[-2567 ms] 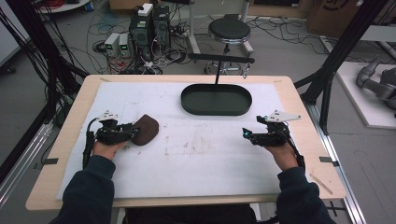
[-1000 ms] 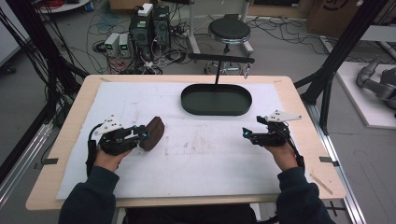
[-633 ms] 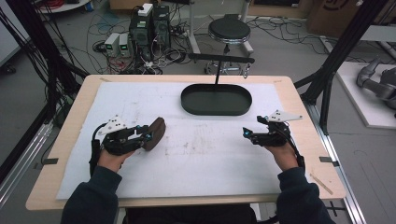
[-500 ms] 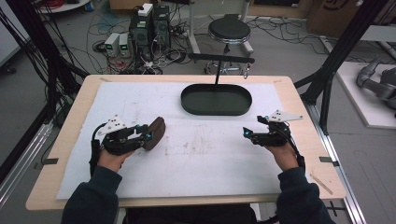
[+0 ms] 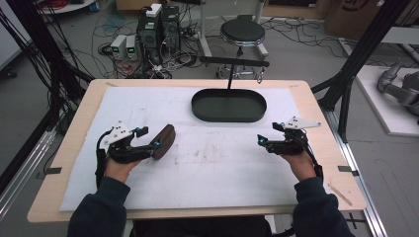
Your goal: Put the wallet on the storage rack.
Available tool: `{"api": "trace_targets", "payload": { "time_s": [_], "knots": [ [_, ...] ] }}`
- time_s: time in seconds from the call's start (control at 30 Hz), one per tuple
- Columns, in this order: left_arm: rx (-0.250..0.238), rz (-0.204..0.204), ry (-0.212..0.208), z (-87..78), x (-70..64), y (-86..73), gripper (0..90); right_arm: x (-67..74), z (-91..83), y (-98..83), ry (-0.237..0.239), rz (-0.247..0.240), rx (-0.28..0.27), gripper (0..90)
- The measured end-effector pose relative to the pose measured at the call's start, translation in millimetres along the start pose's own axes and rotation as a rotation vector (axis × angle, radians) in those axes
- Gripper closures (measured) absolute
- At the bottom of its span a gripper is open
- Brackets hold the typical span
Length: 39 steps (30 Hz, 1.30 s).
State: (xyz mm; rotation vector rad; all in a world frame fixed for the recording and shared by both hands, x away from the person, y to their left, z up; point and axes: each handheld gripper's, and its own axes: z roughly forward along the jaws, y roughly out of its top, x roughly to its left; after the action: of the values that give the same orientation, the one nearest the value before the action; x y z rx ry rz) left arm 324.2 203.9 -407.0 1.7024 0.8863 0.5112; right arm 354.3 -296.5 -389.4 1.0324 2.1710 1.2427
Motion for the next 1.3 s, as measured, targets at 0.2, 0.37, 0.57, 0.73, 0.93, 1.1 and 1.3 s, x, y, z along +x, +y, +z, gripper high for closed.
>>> {"api": "trace_targets", "payload": {
  "time_s": [0.2,0.37,0.57,0.73,0.93,1.1,1.3],
  "knots": [
    [0.091,-0.009,0.011,10.1,1.1,-9.6,28.1,1.0,0.6,-0.3,0.003,0.002,0.004,20.5],
    [0.139,-0.005,-0.002,12.5,2.0,-12.3,40.6,0.6,0.7,-0.6,0.003,-0.002,0.005,20.5],
    [0.143,0.002,0.0,10.0,2.6,-10.2,64.2,-0.1,0.2,-1.0,0.002,0.003,0.005,20.6],
    [0.097,-0.023,-0.029,11.2,5.0,0.8,65.5,-0.7,0.0,-1.1,0.003,-0.001,0.0,20.5],
    [0.038,-0.008,-0.086,24.9,5.5,33.2,65.6,-2.4,-0.8,-1.1,-0.001,0.009,-0.002,20.6],
    [0.021,-0.007,-0.113,48.2,8.7,61.3,65.4,-6.4,-2.7,-2.2,-0.017,0.008,-0.006,20.6],
    [-0.002,-0.017,-0.186,84.4,11.2,83.1,65.2,-11.2,-6.2,-2.9,-0.021,0.026,-0.02,20.6]
  ]
}}
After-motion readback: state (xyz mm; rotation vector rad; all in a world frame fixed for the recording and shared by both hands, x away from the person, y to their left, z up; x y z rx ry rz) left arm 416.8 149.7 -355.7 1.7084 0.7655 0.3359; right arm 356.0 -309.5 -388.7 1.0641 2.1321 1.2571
